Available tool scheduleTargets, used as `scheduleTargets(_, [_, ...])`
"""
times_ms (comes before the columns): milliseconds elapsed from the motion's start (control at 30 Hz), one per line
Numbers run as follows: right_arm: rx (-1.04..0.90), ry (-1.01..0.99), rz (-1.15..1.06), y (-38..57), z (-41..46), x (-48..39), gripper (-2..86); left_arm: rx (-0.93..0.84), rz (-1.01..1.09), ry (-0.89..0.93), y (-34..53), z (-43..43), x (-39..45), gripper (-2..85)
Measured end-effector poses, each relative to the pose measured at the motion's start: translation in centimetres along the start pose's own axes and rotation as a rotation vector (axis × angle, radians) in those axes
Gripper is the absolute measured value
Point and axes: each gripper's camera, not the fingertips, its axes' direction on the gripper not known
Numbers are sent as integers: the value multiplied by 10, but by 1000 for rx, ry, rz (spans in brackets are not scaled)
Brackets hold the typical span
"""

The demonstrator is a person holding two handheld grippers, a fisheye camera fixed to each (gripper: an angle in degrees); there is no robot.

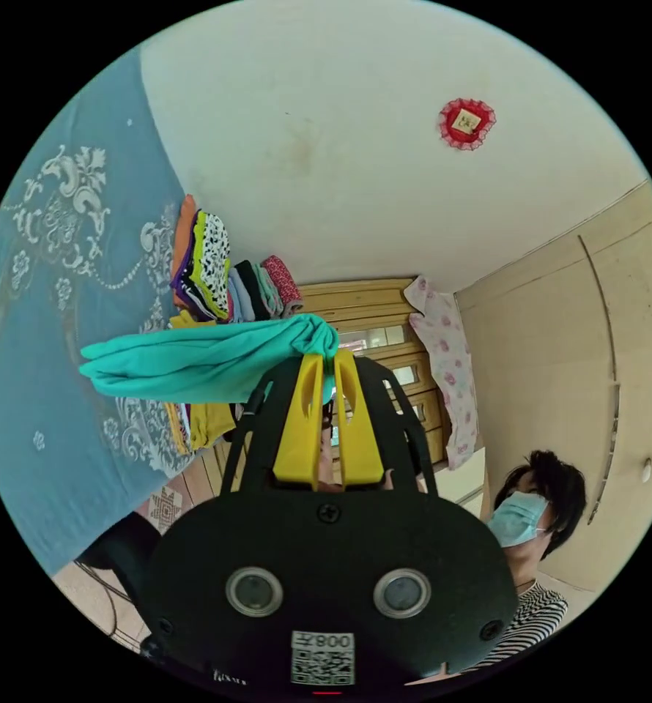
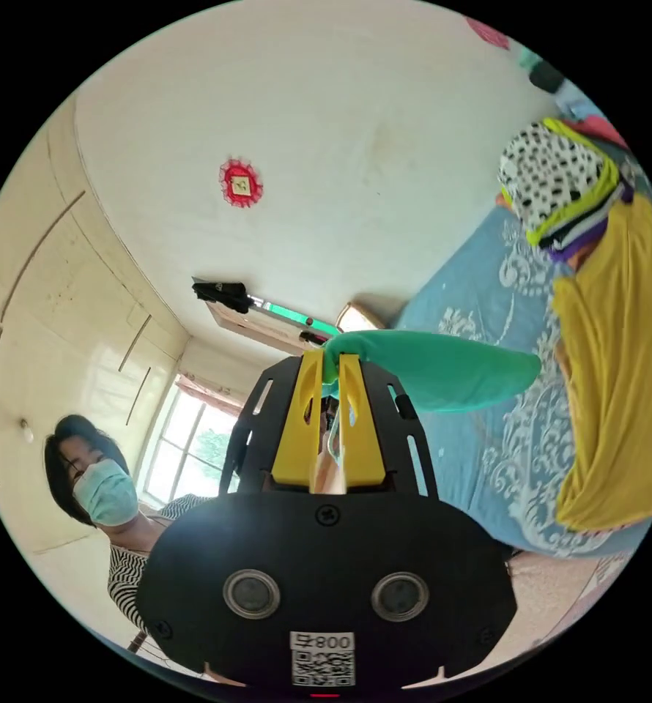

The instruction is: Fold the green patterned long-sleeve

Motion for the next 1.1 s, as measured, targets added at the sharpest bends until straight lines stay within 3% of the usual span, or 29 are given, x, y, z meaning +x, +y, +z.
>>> scheduleTargets(200, [47, 134, -128, -97, -114, -62, 20, -90, 88, 61, -60, 214, -31, 31])
scheduleTargets(400, [62, 373, 99, -105, -223, 0, 23, -278, -81, -122, -34, 396, -167, 30])
scheduleTargets(533, [10, 488, 314, -80, -265, 58, 24, -360, -241, -207, 3, 465, -249, 29])
scheduleTargets(700, [4, 471, 280, -87, -297, 50, 25, -415, -168, -221, 11, 546, -270, 28])
scheduleTargets(900, [-100, 633, 215, -124, -312, 18, 27, -500, -38, -312, 20, 643, -269, 29])
scheduleTargets(1100, [-205, 804, 251, -130, -324, 21, 27, -585, -86, -365, 54, 718, -313, 29])
